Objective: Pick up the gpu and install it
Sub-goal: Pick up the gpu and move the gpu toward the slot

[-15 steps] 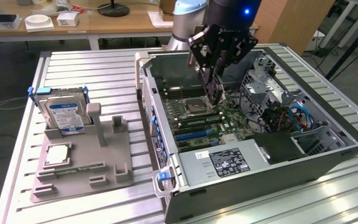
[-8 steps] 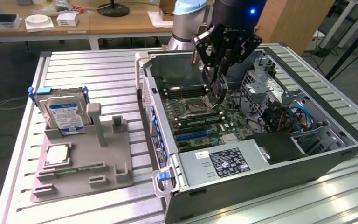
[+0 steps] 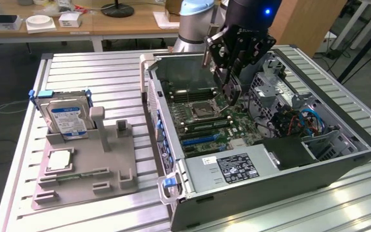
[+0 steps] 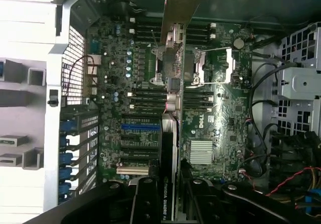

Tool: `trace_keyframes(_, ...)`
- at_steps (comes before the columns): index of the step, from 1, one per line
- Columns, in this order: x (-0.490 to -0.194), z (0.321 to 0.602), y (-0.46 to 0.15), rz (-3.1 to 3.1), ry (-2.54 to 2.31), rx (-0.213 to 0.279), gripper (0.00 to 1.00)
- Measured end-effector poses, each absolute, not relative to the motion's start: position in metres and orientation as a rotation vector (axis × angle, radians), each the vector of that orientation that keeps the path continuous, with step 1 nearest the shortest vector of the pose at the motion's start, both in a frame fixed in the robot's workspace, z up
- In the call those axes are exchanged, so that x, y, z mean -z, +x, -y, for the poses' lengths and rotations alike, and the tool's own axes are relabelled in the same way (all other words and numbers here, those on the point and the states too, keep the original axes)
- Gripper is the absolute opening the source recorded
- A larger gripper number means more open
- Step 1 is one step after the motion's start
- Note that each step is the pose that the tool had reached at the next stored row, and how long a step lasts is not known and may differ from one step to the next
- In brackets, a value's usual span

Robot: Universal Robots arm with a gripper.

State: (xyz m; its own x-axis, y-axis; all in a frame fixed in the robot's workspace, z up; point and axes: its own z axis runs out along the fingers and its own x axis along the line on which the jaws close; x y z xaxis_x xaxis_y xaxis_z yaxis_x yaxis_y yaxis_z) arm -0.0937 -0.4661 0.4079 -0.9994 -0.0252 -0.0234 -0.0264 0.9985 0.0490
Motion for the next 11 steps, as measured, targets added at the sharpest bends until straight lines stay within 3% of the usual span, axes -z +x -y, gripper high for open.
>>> trace_keyframes(11, -0.407, 0.461, -0.08, -3.118, -0.045, -0.077, 0.26)
